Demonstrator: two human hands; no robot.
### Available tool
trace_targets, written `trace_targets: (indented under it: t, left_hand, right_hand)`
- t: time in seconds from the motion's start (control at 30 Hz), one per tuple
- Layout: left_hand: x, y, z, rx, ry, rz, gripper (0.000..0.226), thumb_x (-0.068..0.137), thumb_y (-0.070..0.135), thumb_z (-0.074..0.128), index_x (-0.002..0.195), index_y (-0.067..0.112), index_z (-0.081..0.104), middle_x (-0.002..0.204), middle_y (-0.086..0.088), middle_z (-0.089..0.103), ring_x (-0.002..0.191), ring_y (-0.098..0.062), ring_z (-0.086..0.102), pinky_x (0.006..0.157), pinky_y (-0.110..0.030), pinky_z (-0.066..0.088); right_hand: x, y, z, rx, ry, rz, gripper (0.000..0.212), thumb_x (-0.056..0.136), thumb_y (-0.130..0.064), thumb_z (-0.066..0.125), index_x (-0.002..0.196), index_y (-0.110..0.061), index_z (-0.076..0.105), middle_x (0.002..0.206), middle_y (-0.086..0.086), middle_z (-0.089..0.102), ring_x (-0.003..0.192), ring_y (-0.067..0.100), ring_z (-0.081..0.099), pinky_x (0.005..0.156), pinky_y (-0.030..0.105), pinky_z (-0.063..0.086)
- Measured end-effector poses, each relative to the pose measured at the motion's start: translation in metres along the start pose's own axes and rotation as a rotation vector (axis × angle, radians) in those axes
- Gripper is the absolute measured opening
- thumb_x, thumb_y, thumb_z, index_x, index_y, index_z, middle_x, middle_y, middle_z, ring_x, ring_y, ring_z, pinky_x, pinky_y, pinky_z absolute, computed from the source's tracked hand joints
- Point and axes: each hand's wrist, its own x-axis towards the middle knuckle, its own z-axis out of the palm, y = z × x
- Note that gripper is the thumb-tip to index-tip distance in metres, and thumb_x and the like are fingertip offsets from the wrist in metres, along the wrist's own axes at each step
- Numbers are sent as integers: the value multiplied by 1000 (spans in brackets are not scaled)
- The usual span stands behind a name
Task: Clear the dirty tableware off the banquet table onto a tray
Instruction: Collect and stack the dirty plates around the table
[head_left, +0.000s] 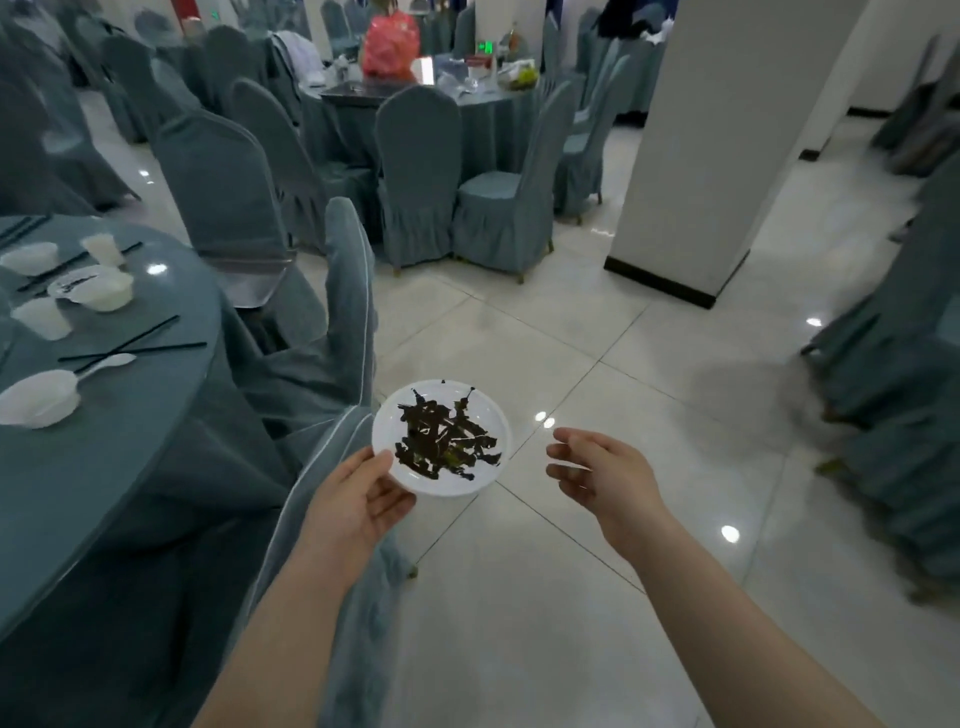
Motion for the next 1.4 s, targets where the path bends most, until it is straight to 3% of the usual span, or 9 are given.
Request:
trace_targets:
  t: [0.17, 0.4, 0.6, 0.77, 0.9, 1.07, 1.2, 1.3, 1.4]
  left_hand:
    - [61, 4, 46, -37, 39, -13, 20, 91, 16, 57, 111, 14, 61, 90, -6, 72, 79, -18, 67, 61, -27, 57]
    - [182, 30, 98, -83, 40, -2, 26, 89, 19, 61, 115, 14, 61, 91, -5, 74, 80, -17, 71, 64, -28, 55]
    - [286, 80, 142, -129, 54, -3, 30, 89, 17, 62, 118, 14, 60, 89, -5, 75, 76, -15, 72, 58, -25, 56]
    - [353, 145, 172, -153, 114, 72, 17, 91, 16, 59, 108, 14, 61, 89, -5, 74, 78, -16, 71, 60, -26, 56]
    - [417, 190, 189, -176, 182, 162, 17, 92, 18, 57, 108, 13, 60, 96, -6, 74, 86, -18, 71, 64, -27, 56]
    - [494, 230, 199, -282, 352, 222, 11, 93, 16, 55, 101, 13, 62, 80, -4, 72, 69, -14, 68, 52, -21, 55]
    - [533, 260, 188, -340, 494, 303, 11, 94, 14, 52, 98, 16, 62, 74, -1, 73, 70, -14, 68, 51, -21, 55]
    - [548, 282, 164, -367, 597, 380, 11, 94, 12, 51, 98, 14, 61, 75, -2, 74, 65, -12, 71, 55, -23, 58]
    - [559, 296, 128, -407, 731, 416, 14, 94, 15, 51, 104, 14, 62, 87, -4, 75, 80, -15, 72, 65, -32, 60]
  right_hand:
    - [60, -32, -26, -46, -1, -18, 21, 95, -12, 50, 96, -14, 71, 85, 1, 73, 74, 17, 68, 71, 27, 51]
    - [188, -94, -13, -105, -27, -45, 20, 95, -11, 50, 96, -14, 70, 85, 0, 72, 75, 17, 67, 72, 27, 50]
    - [294, -151, 13, -132, -79, -42, 20, 96, -14, 51, 100, -15, 70, 96, 4, 74, 79, 18, 69, 74, 28, 52]
    - [376, -212, 44, -156, -147, -60, 18, 96, -15, 52, 101, -16, 69, 93, 1, 74, 81, 18, 70, 76, 30, 54]
    - [463, -263, 82, -202, -227, -105, 18, 97, -15, 52, 100, -17, 69, 94, 1, 74, 84, 18, 71, 73, 29, 56]
    - [574, -312, 144, -252, -417, -120, 18, 96, -16, 52, 98, -18, 70, 91, 0, 75, 79, 16, 70, 81, 33, 55]
    - [650, -336, 212, -308, -584, -81, 17, 96, -16, 52, 101, -18, 69, 89, -1, 75, 77, 14, 69, 72, 27, 53]
    - [685, -343, 275, -350, -677, -47, 17, 97, -17, 52, 101, -18, 69, 91, 0, 75, 81, 16, 70, 70, 27, 52]
    - [708, -337, 337, -391, -791, 2, 18, 97, -16, 51, 103, -15, 68, 93, 1, 74, 85, 19, 70, 73, 29, 54]
